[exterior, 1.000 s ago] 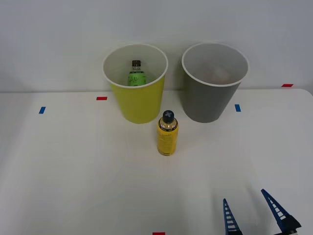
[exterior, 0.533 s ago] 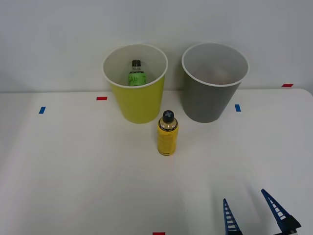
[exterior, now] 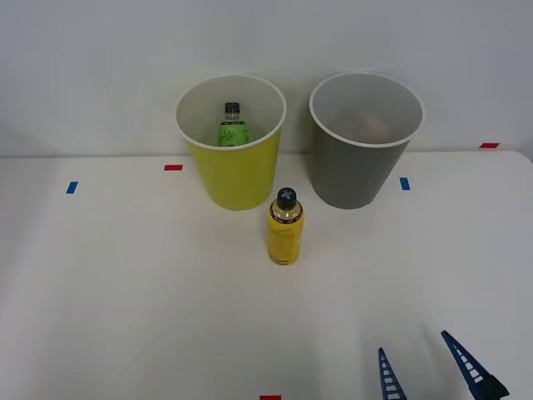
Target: Put cans in the gray bin, plastic bottles in the light green bin
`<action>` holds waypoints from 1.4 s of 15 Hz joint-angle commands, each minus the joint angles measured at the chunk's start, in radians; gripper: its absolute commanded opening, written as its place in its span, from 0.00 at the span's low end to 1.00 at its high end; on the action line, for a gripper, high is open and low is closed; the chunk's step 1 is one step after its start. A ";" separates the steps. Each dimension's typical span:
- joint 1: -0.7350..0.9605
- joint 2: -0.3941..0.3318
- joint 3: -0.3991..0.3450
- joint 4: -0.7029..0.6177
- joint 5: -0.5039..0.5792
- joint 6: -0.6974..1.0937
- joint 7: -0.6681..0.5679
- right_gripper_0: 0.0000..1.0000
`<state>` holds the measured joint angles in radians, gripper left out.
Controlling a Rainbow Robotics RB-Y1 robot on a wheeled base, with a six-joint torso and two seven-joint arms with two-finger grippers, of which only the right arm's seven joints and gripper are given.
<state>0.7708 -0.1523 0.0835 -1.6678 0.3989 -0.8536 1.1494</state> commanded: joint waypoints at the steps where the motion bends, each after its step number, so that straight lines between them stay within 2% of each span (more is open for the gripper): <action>1: -0.013 -0.039 0.018 -0.021 0.006 -0.004 0.021 1.00; 6: -0.039 -0.073 0.085 -0.021 0.003 -0.004 0.050 1.00; 12: -0.116 -0.089 0.176 -0.021 -0.104 0.010 0.062 1.00; 16: -0.237 -0.116 0.265 -0.021 -0.150 0.119 0.073 1.00; 21: -0.389 -0.104 0.314 -0.021 -0.186 0.280 0.079 1.00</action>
<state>0.4053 -0.2626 0.3855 -1.6890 0.2211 -0.6027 1.2285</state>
